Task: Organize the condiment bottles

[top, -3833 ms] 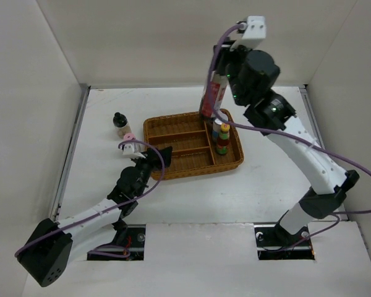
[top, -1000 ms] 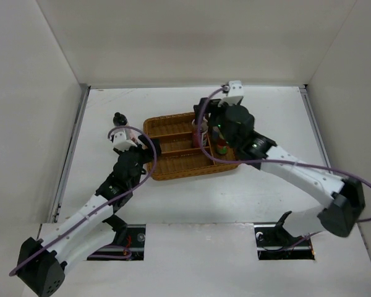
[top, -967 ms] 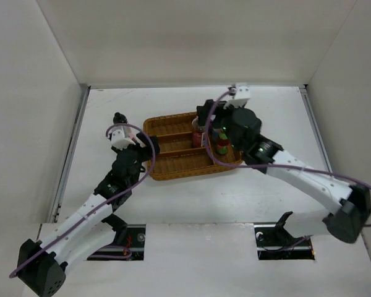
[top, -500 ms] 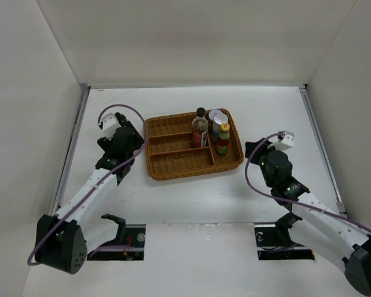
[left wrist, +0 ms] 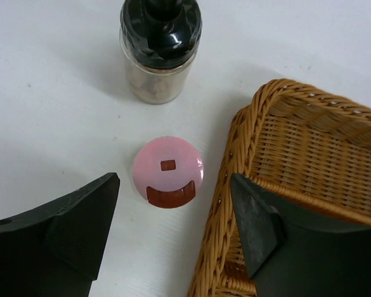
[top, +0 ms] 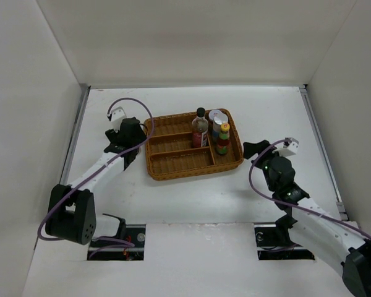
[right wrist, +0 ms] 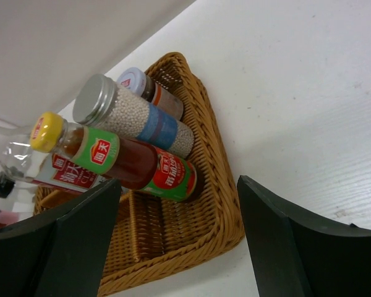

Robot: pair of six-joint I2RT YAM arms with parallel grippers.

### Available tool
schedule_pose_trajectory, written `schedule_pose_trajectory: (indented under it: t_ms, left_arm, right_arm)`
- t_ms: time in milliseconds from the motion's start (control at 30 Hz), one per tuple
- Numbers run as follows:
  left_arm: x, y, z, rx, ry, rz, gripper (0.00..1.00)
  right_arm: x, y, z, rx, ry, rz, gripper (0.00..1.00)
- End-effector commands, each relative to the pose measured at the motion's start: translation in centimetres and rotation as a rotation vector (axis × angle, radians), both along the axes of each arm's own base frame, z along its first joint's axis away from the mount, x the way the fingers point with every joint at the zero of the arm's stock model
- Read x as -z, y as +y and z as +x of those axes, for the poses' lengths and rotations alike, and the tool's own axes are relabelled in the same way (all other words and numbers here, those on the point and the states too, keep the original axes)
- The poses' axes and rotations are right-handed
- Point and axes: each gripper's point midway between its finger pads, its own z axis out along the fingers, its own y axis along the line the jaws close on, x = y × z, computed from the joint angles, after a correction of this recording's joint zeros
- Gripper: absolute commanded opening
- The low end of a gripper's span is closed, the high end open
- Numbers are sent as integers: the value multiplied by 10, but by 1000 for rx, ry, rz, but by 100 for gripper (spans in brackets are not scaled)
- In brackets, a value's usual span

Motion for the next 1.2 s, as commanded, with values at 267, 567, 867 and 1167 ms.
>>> schedule_pose_trajectory:
  t_ms: [267, 567, 867, 1167]
  left_arm:
    - [-18, 6, 24, -13, -66, 25, 36]
    - [-124, -45, -9, 136, -276, 5, 32]
    - [-131, -166, 17, 388, -290, -71, 31]
    - [-86, -210, 18, 475, -189, -46, 31]
  right_arm:
    - [-33, 5, -2, -22, -119, 83, 84]
    - [-25, 0, 0, 11, -110, 81, 84]
    - [-18, -7, 1, 38, -99, 64, 84]
    - [-17, -7, 0, 38, -97, 60, 85]
